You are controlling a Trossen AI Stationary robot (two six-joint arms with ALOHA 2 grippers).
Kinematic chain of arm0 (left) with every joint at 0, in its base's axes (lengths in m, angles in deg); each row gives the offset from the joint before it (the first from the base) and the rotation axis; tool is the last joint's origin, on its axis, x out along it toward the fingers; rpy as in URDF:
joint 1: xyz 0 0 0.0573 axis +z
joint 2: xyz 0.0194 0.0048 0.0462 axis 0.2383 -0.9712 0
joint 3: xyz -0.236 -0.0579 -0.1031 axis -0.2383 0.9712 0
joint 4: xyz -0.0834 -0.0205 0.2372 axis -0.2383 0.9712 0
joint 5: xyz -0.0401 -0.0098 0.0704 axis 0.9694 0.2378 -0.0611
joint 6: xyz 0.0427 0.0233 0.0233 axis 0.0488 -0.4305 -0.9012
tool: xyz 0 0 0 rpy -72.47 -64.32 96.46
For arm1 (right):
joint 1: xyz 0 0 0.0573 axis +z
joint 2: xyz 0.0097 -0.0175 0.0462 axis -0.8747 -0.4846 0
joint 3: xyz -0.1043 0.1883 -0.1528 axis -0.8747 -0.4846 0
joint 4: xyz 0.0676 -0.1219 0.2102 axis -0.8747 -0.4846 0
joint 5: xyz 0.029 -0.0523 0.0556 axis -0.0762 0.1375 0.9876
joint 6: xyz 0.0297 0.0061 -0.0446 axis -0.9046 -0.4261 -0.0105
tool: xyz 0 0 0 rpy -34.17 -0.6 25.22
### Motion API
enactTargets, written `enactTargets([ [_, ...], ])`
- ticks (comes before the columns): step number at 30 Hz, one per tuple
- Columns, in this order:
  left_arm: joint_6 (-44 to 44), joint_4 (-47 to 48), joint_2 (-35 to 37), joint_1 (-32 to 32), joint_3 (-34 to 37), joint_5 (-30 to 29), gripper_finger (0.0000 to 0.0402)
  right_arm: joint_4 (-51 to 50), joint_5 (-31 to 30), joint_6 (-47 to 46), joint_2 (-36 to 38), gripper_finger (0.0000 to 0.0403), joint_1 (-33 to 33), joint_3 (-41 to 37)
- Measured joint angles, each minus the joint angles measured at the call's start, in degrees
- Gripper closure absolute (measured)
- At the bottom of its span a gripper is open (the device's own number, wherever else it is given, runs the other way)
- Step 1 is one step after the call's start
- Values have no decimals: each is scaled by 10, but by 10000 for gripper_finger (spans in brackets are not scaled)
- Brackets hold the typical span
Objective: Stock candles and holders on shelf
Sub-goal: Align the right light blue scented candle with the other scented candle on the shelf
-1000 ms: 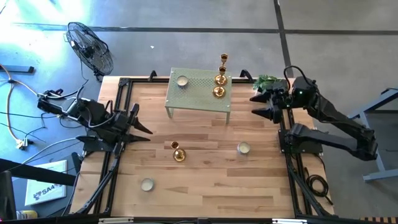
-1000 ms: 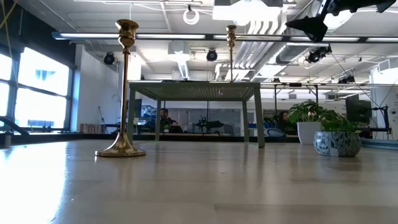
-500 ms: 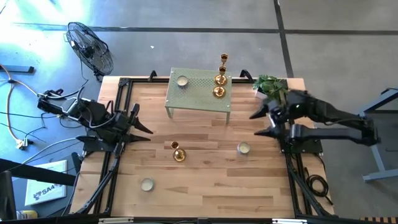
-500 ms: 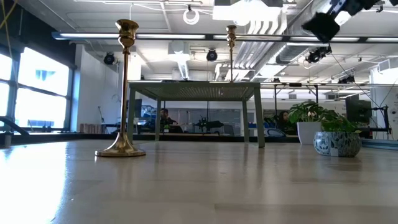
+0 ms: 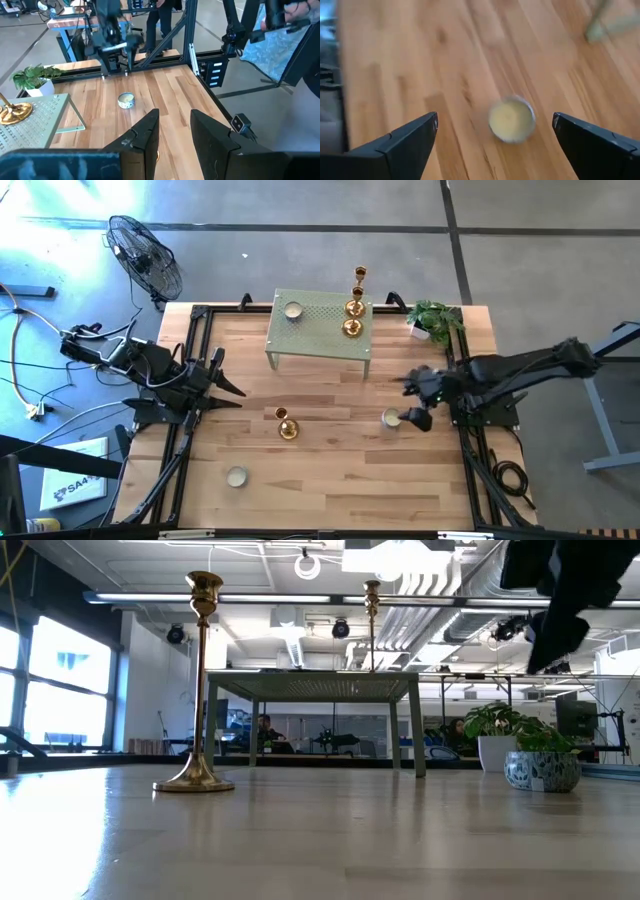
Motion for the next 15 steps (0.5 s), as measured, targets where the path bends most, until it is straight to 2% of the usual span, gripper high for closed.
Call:
enactTargets([
  [5,0,0,0,0,0,0,293,-35,-41,-95,-74,12,28,0],
  [15,0,1,0,0,0,1,293,-12,-55,-109,-177,13,32,0],
])
